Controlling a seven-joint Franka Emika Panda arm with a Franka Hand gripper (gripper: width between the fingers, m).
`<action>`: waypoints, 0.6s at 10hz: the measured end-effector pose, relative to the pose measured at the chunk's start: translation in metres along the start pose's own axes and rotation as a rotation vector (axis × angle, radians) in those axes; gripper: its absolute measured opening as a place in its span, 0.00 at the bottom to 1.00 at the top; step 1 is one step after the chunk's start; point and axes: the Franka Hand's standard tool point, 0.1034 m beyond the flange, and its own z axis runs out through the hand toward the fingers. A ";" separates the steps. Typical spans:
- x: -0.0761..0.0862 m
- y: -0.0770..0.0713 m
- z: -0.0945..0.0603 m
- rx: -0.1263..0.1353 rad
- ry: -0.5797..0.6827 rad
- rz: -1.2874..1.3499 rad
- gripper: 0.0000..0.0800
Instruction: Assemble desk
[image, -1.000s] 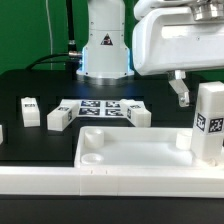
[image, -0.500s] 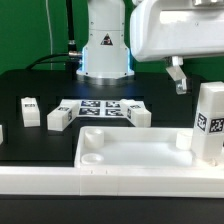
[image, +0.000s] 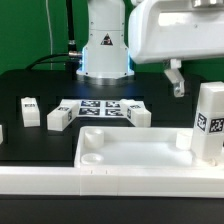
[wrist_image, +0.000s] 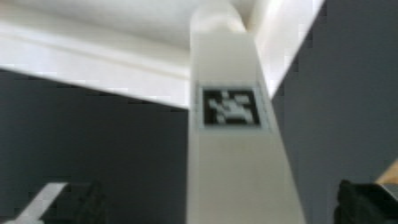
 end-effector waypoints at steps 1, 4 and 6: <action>-0.008 -0.002 0.002 0.021 -0.107 0.006 0.81; -0.007 -0.006 0.003 0.069 -0.303 0.009 0.81; -0.001 -0.009 0.002 0.097 -0.403 0.011 0.81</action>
Offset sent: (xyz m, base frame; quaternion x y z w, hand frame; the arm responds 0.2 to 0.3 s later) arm 0.0104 -0.0020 -0.0075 0.0192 -0.2034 0.0093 0.9789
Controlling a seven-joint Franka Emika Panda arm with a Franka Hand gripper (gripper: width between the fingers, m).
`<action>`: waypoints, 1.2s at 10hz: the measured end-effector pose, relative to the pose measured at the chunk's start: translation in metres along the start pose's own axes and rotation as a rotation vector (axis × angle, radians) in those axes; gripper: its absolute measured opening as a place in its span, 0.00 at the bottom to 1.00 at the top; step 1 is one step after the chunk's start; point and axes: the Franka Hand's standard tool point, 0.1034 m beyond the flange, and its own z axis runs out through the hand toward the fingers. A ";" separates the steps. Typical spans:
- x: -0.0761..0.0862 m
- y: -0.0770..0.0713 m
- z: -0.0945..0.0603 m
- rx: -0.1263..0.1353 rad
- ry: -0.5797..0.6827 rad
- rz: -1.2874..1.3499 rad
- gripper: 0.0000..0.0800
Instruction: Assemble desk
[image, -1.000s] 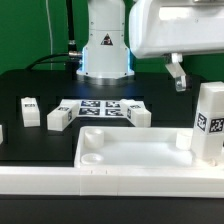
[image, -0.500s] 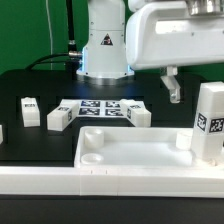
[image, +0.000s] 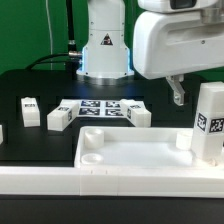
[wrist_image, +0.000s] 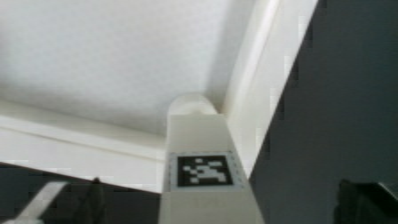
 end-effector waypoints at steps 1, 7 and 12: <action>0.002 0.000 -0.002 0.009 -0.034 -0.001 0.81; 0.015 -0.003 -0.004 -0.001 0.027 -0.024 0.77; 0.015 0.001 -0.004 -0.004 0.031 -0.012 0.37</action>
Offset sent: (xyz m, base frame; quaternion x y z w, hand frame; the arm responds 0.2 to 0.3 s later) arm 0.0128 -0.0024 0.0050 -0.0132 0.0074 -0.0121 0.9998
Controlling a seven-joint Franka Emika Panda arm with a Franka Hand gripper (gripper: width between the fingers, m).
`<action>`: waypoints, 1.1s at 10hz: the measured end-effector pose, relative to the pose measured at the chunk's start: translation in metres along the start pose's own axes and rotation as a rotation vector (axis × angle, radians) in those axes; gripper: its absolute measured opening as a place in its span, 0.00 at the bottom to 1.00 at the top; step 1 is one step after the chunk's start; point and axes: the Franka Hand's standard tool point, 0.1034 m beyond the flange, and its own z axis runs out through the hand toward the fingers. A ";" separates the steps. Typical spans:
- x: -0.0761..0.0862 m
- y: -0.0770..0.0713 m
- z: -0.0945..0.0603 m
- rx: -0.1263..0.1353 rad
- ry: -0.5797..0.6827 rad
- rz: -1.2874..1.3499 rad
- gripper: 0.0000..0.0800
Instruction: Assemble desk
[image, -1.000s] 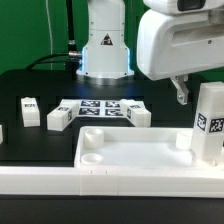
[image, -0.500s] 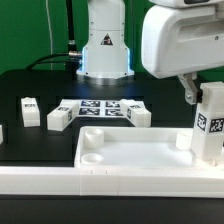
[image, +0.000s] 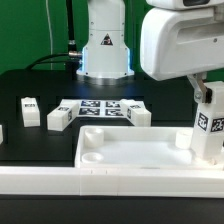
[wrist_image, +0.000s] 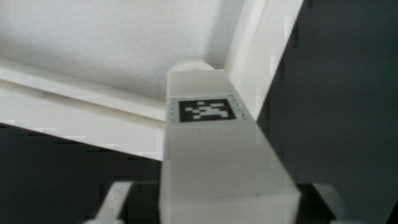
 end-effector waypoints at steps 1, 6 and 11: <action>0.000 0.000 0.000 0.000 0.000 0.014 0.37; -0.011 0.008 0.002 0.031 0.056 0.377 0.37; -0.013 0.011 0.002 0.068 0.096 0.927 0.37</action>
Offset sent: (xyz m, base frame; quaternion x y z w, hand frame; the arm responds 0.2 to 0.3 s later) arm -0.0266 -0.0133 0.0001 0.0453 0.0369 0.2459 0.9675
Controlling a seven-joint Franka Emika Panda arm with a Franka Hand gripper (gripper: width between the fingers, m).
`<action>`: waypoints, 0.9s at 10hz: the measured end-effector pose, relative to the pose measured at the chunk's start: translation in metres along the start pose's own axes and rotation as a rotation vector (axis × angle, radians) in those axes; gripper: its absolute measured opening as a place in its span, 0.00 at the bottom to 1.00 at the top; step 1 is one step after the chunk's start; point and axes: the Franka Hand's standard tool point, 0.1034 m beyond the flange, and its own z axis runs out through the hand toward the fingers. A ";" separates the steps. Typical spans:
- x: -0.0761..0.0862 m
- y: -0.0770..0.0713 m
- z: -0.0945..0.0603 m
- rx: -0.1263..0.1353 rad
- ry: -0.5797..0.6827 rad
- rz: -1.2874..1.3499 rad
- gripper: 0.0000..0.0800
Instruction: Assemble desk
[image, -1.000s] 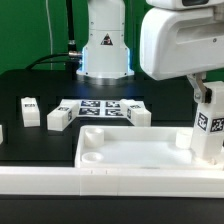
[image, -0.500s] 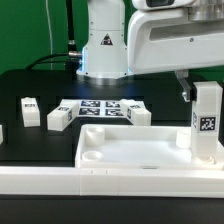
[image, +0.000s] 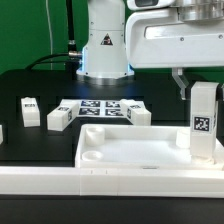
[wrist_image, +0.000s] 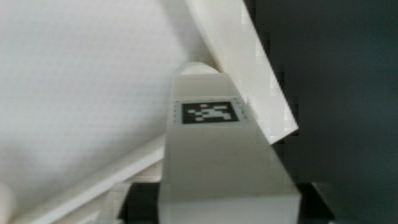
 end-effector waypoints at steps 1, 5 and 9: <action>0.001 0.000 0.000 0.007 0.001 0.105 0.37; -0.004 -0.005 0.001 0.024 -0.015 0.492 0.37; -0.008 -0.009 0.003 0.035 -0.039 0.635 0.51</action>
Offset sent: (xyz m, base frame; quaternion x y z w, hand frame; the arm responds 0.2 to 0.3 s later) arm -0.0044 0.0060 -0.0073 0.0001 0.0002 0.2167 0.9762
